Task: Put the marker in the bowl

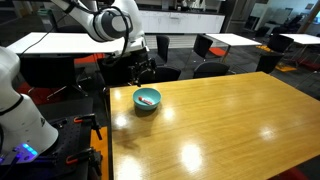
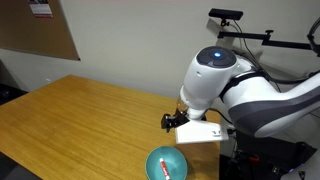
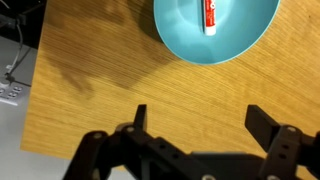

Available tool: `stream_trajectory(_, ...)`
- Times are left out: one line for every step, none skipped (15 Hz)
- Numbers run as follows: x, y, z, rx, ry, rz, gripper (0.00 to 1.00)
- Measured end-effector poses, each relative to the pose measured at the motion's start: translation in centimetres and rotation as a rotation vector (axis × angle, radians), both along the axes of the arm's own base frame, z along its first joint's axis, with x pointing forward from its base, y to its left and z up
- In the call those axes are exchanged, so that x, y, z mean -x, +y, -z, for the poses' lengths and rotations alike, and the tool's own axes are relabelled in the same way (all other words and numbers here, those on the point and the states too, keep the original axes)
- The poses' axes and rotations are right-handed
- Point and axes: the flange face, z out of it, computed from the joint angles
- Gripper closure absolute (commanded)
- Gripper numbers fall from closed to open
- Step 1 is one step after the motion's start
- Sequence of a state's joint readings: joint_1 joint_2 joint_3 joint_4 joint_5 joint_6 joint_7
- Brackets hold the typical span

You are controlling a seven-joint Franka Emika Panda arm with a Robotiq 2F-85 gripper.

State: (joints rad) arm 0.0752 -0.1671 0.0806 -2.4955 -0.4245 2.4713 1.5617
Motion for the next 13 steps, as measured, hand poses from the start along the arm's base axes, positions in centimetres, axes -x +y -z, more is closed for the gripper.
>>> stream_trajectory(0.2,-0.2,-0.4,-0.019,0.011,-0.027,0.00)
stream_trajectory(0.5,-0.4,-0.8,-0.037,0.022,-0.055,0.00)
stream_trajectory(0.7,-0.5,-1.2,-0.054,0.034,-0.083,0.00)
stream_trajectory(0.9,-0.6,-1.6,-0.072,0.047,-0.113,0.00)
stream_trajectory(1.2,-0.8,-1.9,-0.088,0.060,-0.143,0.00)
stream_trajectory(1.5,-1.0,-2.2,-0.103,0.078,-0.176,0.00)
stream_trajectory(1.8,-1.1,-2.4,-0.111,0.100,-0.203,0.00)
stream_trajectory(2.1,-1.4,-2.6,-0.112,0.124,-0.226,0.00)
stream_trajectory(2.4,-1.7,-2.8,-0.108,0.145,-0.239,0.00)
stream_trajectory(2.5,-1.8,-3.0,-0.106,0.147,-0.239,0.00)
stream_trajectory(2.5,-1.8,-2.9,-0.105,0.147,-0.239,0.00)
stream_trajectory(2.5,-1.8,-2.8,-0.104,0.149,-0.240,0.00)
stream_trajectory(2.5,-1.7,-2.7,-0.103,0.151,-0.242,0.00)
